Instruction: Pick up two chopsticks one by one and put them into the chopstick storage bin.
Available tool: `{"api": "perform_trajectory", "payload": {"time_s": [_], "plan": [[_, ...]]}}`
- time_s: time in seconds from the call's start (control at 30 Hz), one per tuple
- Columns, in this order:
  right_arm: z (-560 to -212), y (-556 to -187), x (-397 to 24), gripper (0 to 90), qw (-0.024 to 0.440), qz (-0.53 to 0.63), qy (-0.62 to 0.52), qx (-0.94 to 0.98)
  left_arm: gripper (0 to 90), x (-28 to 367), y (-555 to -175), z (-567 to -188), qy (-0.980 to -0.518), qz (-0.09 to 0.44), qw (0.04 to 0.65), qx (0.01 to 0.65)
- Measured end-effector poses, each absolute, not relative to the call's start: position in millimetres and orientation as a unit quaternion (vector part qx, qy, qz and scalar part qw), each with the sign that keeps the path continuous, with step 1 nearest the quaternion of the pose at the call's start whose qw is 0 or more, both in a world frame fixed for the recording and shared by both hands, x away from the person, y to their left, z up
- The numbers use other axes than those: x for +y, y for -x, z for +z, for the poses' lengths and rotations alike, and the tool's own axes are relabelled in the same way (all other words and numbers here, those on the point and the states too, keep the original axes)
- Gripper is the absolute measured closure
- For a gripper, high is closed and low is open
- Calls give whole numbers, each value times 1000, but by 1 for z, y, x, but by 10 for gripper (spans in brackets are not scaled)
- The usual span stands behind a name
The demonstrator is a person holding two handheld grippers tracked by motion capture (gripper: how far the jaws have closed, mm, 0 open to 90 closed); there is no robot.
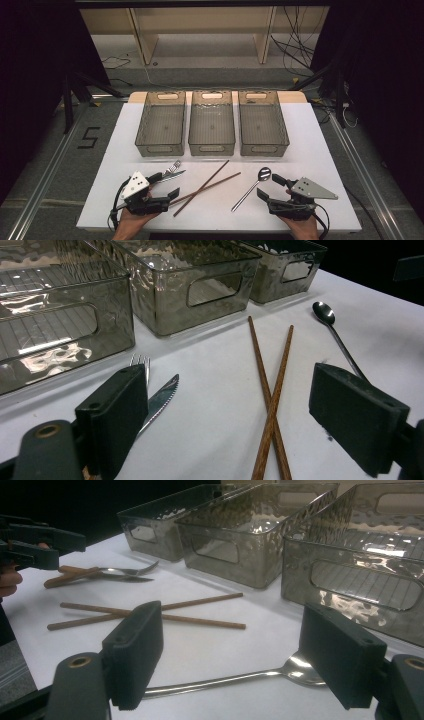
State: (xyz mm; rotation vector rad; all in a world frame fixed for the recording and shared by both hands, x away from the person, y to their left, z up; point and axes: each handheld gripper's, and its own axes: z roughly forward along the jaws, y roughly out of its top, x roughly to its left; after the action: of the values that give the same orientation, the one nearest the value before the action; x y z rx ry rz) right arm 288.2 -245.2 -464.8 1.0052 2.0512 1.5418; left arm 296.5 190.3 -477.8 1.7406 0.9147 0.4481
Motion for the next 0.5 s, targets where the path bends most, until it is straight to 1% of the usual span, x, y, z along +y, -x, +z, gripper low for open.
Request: {"api": "perform_trajectory", "payload": {"time_s": [0.2, 0.5], "plan": [[-465, -289, -246, 266, 191, 551, -358, 729, 157, 191, -299, -476, -732, 177, 531, 388], [-465, -289, -246, 271, 191, 553, -359, 727, 158, 186, -306, -465, -755, 174, 506, 380]]}}
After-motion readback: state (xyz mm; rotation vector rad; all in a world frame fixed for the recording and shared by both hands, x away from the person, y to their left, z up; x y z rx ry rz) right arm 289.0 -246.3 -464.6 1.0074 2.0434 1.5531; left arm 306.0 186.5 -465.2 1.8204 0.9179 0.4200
